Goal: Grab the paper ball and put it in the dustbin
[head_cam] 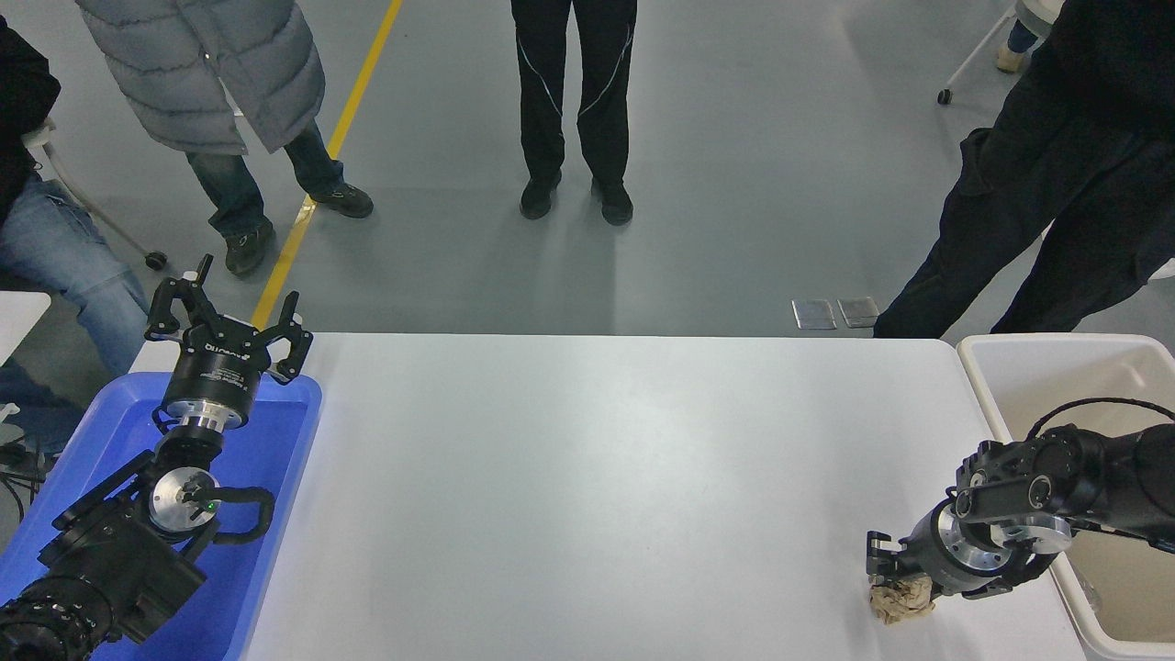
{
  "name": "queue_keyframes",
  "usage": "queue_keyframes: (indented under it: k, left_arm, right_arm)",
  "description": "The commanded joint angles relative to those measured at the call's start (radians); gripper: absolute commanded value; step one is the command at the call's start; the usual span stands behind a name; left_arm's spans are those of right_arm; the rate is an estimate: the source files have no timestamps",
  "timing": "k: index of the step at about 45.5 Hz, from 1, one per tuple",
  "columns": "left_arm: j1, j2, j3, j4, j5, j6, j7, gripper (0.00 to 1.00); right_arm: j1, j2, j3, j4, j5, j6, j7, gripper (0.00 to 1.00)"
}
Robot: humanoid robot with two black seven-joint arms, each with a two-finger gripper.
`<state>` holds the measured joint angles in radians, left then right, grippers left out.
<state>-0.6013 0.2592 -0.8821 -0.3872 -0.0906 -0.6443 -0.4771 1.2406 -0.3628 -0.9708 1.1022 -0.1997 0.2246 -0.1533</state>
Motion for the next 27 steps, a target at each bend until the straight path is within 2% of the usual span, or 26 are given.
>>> queue_keyframes:
  k: [1,14,21,27]
  left_arm:
    - [0.000,0.000,0.000,-0.001,0.000,0.000,0.000,0.98]
    - [0.000,0.000,0.000,0.001,0.000,0.000,0.000,0.98]
    - [0.000,0.000,0.000,-0.001,0.000,0.000,0.000,0.98]
    - [0.000,0.000,0.000,0.001,0.000,0.000,0.000,0.98]
  right_arm:
    - [0.005,-0.013,-0.003,0.008,0.013,0.010,0.000,0.00]
    - [0.037,-0.034,-0.011,0.028,0.083,0.012,0.000,0.00]
    - [0.169,-0.108,-0.029,0.171,0.083,0.038,0.003,0.00]
    - [0.382,-0.173,-0.092,0.329,0.083,0.145,0.008,0.00]
